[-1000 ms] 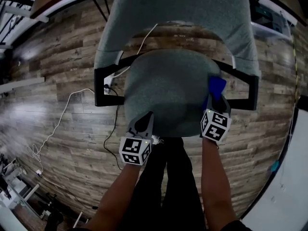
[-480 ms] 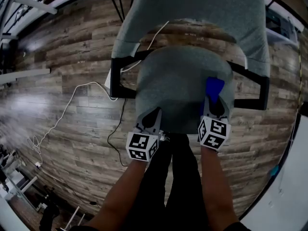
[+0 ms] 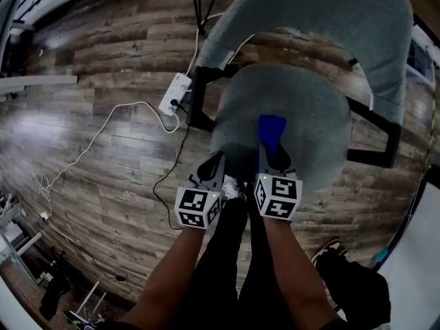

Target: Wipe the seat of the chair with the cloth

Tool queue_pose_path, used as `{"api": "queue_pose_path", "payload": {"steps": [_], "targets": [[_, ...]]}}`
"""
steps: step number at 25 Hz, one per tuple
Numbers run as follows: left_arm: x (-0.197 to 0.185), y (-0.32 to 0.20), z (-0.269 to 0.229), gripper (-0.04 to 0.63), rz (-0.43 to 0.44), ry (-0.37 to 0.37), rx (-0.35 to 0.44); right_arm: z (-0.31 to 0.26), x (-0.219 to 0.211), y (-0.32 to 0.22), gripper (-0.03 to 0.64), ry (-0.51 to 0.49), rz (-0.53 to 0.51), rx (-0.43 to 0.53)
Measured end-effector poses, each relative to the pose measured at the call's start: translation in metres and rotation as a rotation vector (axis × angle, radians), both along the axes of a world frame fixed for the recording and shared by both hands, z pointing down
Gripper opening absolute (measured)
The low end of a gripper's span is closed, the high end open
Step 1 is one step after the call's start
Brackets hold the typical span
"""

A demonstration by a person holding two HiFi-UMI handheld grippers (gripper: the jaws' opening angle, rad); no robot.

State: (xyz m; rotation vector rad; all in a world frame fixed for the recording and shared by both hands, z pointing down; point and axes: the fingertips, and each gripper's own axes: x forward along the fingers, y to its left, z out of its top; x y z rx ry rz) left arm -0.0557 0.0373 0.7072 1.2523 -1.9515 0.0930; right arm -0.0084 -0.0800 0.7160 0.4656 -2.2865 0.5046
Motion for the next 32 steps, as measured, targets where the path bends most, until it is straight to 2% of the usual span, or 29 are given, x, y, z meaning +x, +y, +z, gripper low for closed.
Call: {"api": "queue_pose_path", "payload": {"steps": [7, 13, 19, 24, 32], "targets": [[-0.011, 0.036, 0.003, 0.002, -0.075, 0.003, -0.019, 0.0, -0.043, 0.061, 0.13, -0.025, -0.168, -0.03], [-0.022, 0.055, 0.009, 0.002, -0.119, 0.002, -0.008, 0.012, -0.057, 0.109, 0.13, -0.018, -0.226, -0.065], [-0.035, 0.068, 0.003, 0.002, -0.122, -0.025, 0.0, 0.022, -0.056, 0.118, 0.13, 0.024, -0.223, -0.049], [-0.039, 0.07, 0.003, 0.002, -0.114, -0.032, 0.007, 0.019, -0.056, 0.116, 0.129, 0.019, -0.202, -0.025], [-0.034, 0.043, 0.001, 0.002, -0.068, -0.046, 0.017, 0.019, -0.04, 0.093, 0.129, 0.003, -0.118, -0.023]]}}
